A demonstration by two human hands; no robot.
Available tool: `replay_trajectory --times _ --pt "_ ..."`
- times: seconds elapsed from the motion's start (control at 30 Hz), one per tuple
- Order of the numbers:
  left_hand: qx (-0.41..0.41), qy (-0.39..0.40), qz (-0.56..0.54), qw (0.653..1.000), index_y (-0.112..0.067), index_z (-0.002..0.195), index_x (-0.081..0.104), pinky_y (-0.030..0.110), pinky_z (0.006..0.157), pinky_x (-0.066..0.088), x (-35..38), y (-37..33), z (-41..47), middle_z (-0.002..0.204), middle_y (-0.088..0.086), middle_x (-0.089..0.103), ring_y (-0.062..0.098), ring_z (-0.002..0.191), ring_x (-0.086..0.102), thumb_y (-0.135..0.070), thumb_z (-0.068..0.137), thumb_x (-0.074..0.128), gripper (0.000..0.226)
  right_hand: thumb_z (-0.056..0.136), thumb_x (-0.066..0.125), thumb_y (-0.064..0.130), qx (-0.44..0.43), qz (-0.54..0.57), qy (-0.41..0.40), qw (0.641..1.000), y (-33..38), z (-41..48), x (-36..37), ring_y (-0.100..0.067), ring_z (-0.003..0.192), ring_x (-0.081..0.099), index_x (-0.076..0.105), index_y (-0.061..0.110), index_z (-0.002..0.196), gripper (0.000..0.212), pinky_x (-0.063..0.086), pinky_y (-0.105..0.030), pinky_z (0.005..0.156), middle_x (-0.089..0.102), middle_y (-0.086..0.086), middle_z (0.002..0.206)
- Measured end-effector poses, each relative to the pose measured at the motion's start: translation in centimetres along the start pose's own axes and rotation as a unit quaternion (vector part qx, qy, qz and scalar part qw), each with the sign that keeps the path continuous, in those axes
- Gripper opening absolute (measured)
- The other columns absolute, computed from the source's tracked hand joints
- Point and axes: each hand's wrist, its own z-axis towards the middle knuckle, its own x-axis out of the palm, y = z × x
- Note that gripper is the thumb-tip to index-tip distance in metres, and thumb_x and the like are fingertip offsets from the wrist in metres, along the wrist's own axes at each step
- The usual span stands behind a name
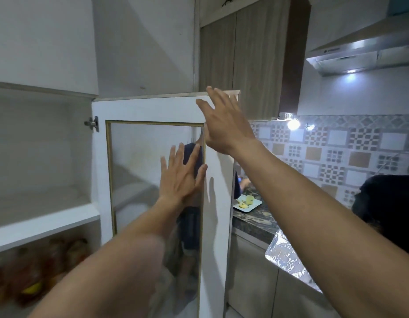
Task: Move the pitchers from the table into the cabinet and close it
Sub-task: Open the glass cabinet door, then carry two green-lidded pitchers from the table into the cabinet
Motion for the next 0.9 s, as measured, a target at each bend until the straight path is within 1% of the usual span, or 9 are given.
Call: replay_trajectory --times 0.1,0.17,0.3,0.43,0.5,0.63,0.77,0.9 --pt "-0.019 0.021 0.058 0.998 -0.035 0.155 -0.004 0.057 0.12 0.001 -2.7 4.9 -0.5 0.165 0.008 -0.007 0.03 0.151 -0.01 -0.064 0.095 0.003 0.067 0.093 0.055 0.016 -0.008 0.063 0.01 0.998 3.5 0.6 0.7 -0.034 0.153 0.013 0.034 0.015 0.153 0.064 0.012 -0.049 0.124 0.017 -0.016 0.166" --pt "-0.036 0.025 0.083 0.996 -0.035 0.155 -0.007 0.055 0.12 0.0 -4.6 7.9 -1.3 0.164 0.009 -0.01 0.03 0.15 -0.012 -0.063 0.095 0.003 0.067 0.095 0.053 0.02 -0.007 0.098 0.024 0.995 5.6 1.2 1.6 -0.034 0.153 0.014 0.031 0.017 0.155 0.063 0.014 -0.049 0.123 0.017 -0.016 0.166" --pt "-0.091 0.008 0.139 0.986 -0.031 0.156 0.002 0.055 0.12 0.002 -9.1 14.5 -3.8 0.164 0.015 0.001 0.032 0.151 -0.004 -0.058 0.097 0.012 0.066 0.095 0.05 0.02 -0.033 0.168 0.056 0.984 11.2 2.8 3.4 -0.035 0.152 0.015 0.026 0.014 0.156 0.066 0.016 -0.051 0.123 0.015 -0.019 0.165" --pt "-0.158 0.011 0.211 0.965 -0.029 0.156 0.005 0.056 0.12 0.005 -14.3 21.4 -7.9 0.163 0.018 0.006 0.034 0.151 0.001 -0.057 0.097 0.015 0.066 0.093 0.048 0.021 -0.07 0.232 0.065 0.968 18.8 4.5 4.7 -0.036 0.148 0.022 0.028 0.013 0.154 0.065 0.022 -0.052 0.119 0.023 -0.02 0.161" --pt "-0.205 0.01 0.241 0.949 -0.029 0.156 0.004 0.056 0.12 0.006 -17.2 24.8 -11.3 0.163 0.018 0.006 0.035 0.151 0.001 -0.057 0.098 0.017 0.066 0.094 0.046 0.023 -0.093 0.276 0.077 0.954 24.1 5.0 5.2 -0.037 0.147 0.024 0.027 0.013 0.155 0.065 0.024 -0.054 0.118 0.026 -0.02 0.159" --pt "-0.3 0.005 0.25 0.92 -0.031 0.156 0.002 0.055 0.12 0.004 -22.0 30.1 -18.2 0.163 0.018 0.002 0.033 0.151 -0.003 -0.056 0.098 0.019 0.065 0.098 0.045 0.029 -0.13 0.362 0.133 0.914 34.3 4.9 4.8 -0.037 0.151 0.016 0.017 0.018 0.159 0.068 0.02 -0.055 0.121 0.017 -0.019 0.164" --pt "-0.357 0.003 0.293 0.887 -0.033 0.156 0.0 0.055 0.12 0.002 -28.1 35.0 -24.1 0.164 0.016 -0.002 0.031 0.151 -0.006 -0.058 0.097 0.02 0.067 0.098 0.047 0.034 -0.175 0.416 0.147 0.88 44.1 4.7 2.9 -0.038 0.151 0.017 0.014 0.021 0.16 0.072 0.017 -0.054 0.122 0.015 -0.02 0.165" --pt "-0.402 0.003 0.335 0.852 -0.032 0.156 0.003 0.056 0.119 0.005 -34.4 39.2 -30.4 0.164 0.017 0.001 0.033 0.151 -0.004 -0.056 0.097 0.024 0.067 0.098 0.046 0.036 -0.22 0.448 0.163 0.851 52.9 3.9 0.2 -0.037 0.151 0.017 0.014 0.02 0.16 0.072 0.017 -0.054 0.122 0.015 -0.02 0.165"
